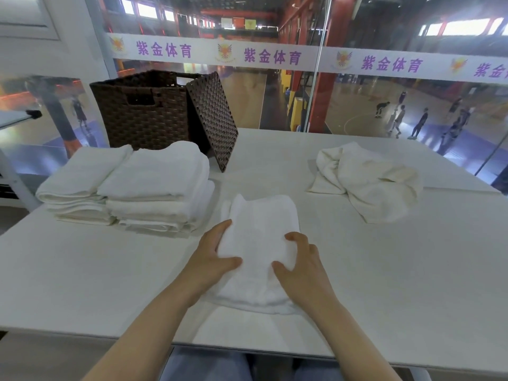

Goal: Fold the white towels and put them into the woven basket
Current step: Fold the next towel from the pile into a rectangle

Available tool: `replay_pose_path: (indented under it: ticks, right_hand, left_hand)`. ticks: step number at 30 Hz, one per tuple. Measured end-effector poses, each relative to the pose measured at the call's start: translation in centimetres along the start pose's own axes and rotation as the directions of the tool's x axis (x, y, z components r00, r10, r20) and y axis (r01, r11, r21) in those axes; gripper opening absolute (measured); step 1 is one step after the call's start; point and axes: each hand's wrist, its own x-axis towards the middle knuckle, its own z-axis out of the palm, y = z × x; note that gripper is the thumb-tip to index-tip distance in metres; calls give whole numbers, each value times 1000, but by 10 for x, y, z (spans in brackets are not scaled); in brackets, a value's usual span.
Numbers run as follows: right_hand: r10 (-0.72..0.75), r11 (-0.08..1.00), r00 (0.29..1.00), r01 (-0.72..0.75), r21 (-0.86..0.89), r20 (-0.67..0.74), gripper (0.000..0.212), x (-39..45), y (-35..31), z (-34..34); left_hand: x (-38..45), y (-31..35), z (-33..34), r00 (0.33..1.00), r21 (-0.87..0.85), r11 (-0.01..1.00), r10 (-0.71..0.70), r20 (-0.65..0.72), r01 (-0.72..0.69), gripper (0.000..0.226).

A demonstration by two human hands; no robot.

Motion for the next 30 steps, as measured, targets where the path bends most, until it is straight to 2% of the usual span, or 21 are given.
replay_pose_path:
  ticks: [3, 6, 9, 14, 19, 26, 30]
  right_hand:
    - [-29, 1000, 999, 29, 7, -20, 45, -1, -3, 1]
    - [-99, 995, 992, 98, -10, -84, 31, 3, -12, -4]
    - [-148, 989, 979, 145, -32, -138, 29, 8, -22, -15]
    - [-258, 966, 947, 252, -58, -190, 32, 20, -60, -33]
    - [-392, 920, 899, 388, -59, -193, 32, 41, -117, -31]
    - [-555, 829, 819, 559, -12, -146, 32, 79, -211, -2]
    - [-561, 826, 824, 563, 7, -76, 39, 99, -249, 25]
  left_hand:
    - [0, 3, 2, 999, -25, 999, 20, 26, -20, 77]
    - [5, 13, 5, 996, 29, 996, 79, 40, -81, 76]
    - [10, 27, 0, 990, 49, 989, 135, 36, -137, 73]
    - [15, 53, -27, 962, 106, 958, 270, -35, -265, 70]
    - [20, 76, -85, 916, 180, 922, 370, -153, -342, 69]
    - [27, 95, -189, 887, 165, 929, 365, -283, -330, 69]
    - [45, 93, -235, 906, 113, 951, 309, -290, -288, 67]
